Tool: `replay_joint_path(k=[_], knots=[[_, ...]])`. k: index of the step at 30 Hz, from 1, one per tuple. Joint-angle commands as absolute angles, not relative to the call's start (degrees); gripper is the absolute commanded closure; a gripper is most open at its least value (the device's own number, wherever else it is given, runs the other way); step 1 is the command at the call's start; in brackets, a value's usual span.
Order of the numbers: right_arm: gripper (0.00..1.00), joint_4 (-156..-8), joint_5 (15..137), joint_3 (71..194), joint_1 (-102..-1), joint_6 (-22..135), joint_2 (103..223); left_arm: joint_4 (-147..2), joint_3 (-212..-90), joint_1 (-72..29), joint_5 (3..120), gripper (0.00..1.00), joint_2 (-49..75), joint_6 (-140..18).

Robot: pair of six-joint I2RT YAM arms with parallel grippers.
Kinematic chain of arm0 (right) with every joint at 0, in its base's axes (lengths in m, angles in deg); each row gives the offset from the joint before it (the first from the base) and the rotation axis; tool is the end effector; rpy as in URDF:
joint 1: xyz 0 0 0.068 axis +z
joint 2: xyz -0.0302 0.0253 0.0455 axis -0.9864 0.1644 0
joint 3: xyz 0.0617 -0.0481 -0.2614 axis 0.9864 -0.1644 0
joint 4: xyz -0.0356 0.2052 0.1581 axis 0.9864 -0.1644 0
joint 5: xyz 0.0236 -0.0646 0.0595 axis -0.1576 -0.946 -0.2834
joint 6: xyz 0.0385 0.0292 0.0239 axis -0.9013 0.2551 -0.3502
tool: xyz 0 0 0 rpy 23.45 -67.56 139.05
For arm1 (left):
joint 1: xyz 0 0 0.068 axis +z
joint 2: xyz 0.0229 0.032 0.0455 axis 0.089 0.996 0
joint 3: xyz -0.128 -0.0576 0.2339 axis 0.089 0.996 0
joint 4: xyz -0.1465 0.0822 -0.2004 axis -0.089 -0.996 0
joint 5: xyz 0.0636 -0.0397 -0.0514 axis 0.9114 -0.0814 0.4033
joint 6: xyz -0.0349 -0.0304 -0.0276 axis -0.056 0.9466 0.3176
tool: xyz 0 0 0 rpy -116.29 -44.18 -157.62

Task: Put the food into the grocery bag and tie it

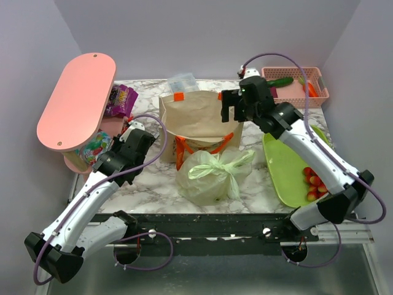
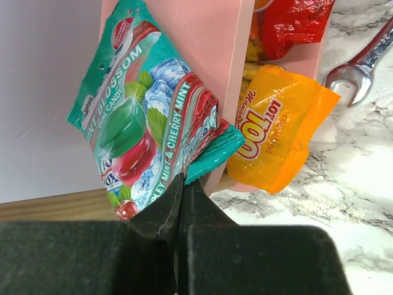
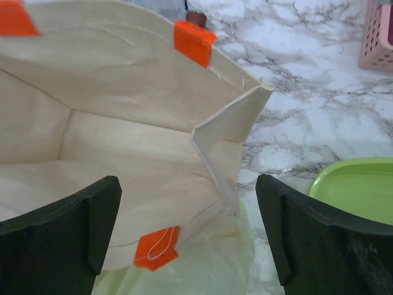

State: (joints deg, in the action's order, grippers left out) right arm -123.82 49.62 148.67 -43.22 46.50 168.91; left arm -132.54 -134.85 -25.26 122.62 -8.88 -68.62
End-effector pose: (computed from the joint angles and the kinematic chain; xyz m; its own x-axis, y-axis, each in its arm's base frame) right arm 0.2700 0.1914 0.3919 -0.5701 -0.0957 -0.8160 -0.2151 0.9759 0.0358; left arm 0.1523 -0.0562 0.3184 -0.6994 0.3627 -0.6159 -0.1373 0.7774 0.6138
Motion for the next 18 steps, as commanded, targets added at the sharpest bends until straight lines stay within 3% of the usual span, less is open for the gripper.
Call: replay_joint_path(k=[1,6,12,18], knots=[[0.0,-122.3,55.79,152.29,-43.19,40.12,161.28,-134.08,-137.36,-25.02,119.43,1.0,-9.76,-67.08],[0.0,-110.47,66.73,148.57,-43.19,23.81,152.68,-135.28,-140.07,-25.04,118.03,1.0,-9.51,-66.52],[0.0,-87.26,71.61,132.9,-43.19,-0.69,139.44,-136.23,-142.83,-25.04,115.94,1.0,-8.66,-64.92],[0.0,-84.14,79.07,140.96,-43.19,-10.97,143.23,-139.24,-150.04,-25.28,110.75,1.0,-6.63,-61.42]])
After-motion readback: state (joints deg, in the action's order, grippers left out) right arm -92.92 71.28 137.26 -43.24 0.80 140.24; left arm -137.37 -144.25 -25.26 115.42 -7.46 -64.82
